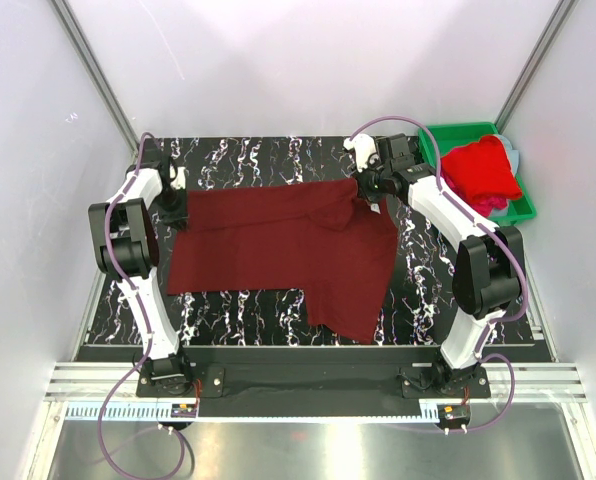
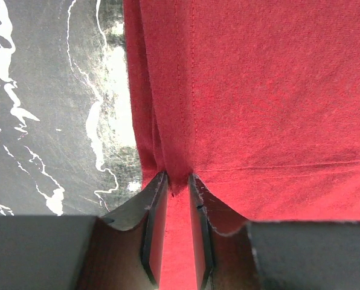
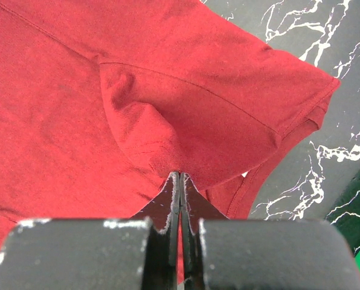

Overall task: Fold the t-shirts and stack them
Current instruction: Fold the tshirt

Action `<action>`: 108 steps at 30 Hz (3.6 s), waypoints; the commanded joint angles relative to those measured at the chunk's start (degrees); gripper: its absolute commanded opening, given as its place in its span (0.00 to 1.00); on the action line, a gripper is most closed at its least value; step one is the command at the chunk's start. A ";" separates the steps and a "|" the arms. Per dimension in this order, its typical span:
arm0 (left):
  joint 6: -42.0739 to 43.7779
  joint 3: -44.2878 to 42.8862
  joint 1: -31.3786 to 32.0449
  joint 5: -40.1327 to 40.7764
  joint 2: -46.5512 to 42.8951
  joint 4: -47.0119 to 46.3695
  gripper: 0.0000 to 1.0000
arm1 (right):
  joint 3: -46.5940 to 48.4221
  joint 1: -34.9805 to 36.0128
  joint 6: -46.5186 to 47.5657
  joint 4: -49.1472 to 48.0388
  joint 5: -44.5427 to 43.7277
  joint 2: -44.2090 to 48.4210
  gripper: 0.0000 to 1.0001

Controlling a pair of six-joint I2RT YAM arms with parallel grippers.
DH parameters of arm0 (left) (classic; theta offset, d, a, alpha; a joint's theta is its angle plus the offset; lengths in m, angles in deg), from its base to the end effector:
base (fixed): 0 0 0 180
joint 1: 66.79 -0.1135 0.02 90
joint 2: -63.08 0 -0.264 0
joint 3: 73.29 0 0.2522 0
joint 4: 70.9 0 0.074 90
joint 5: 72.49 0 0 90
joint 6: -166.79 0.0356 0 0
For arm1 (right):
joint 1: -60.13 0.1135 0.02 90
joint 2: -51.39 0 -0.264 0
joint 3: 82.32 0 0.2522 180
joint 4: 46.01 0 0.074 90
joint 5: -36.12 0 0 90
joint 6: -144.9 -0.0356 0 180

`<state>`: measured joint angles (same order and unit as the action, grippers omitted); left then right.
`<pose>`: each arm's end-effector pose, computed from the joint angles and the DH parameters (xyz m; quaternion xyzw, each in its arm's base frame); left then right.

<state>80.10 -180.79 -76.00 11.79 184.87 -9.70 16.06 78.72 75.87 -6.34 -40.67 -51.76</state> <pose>0.4259 0.0655 0.1697 -0.0447 0.9898 -0.0354 0.1308 0.3850 0.1381 0.2735 -0.3519 0.8468 0.0980 0.3867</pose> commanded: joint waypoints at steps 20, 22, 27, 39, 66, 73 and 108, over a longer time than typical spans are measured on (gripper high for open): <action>1.34 -2.15 -0.37 4.04 -5.43 0.02 0.00 | 0.46 0.22 0.38 -2.27 1.20 1.11 0.00; 2.05 -2.94 -0.37 4.92 -5.69 0.19 0.00 | 0.46 0.22 0.39 -2.44 1.20 1.29 0.00; 2.66 -4.35 -0.19 5.63 -5.52 0.72 0.00 | 0.55 0.22 0.39 -2.36 1.29 1.38 0.00; 2.31 -4.09 -0.19 4.49 -4.82 1.78 0.15 | 0.11 0.22 0.47 -2.80 0.85 1.73 0.00; 1.79 -6.28 -0.19 3.96 1.16 2.31 0.20 | -0.16 0.22 0.56 -2.80 0.85 1.20 0.00; 1.79 -6.29 -0.19 3.96 1.51 2.31 0.19 | 0.20 0.22 0.56 -2.88 0.85 0.67 0.00; 0.91 -5.49 -0.19 5.18 -3.58 0.98 0.00 | 0.63 0.31 0.65 -2.88 0.94 0.67 0.00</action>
<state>81.34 -184.85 -76.00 15.99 186.93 -7.23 15.91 78.72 75.91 -7.12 -40.67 -51.76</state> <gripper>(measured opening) 0.009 0.009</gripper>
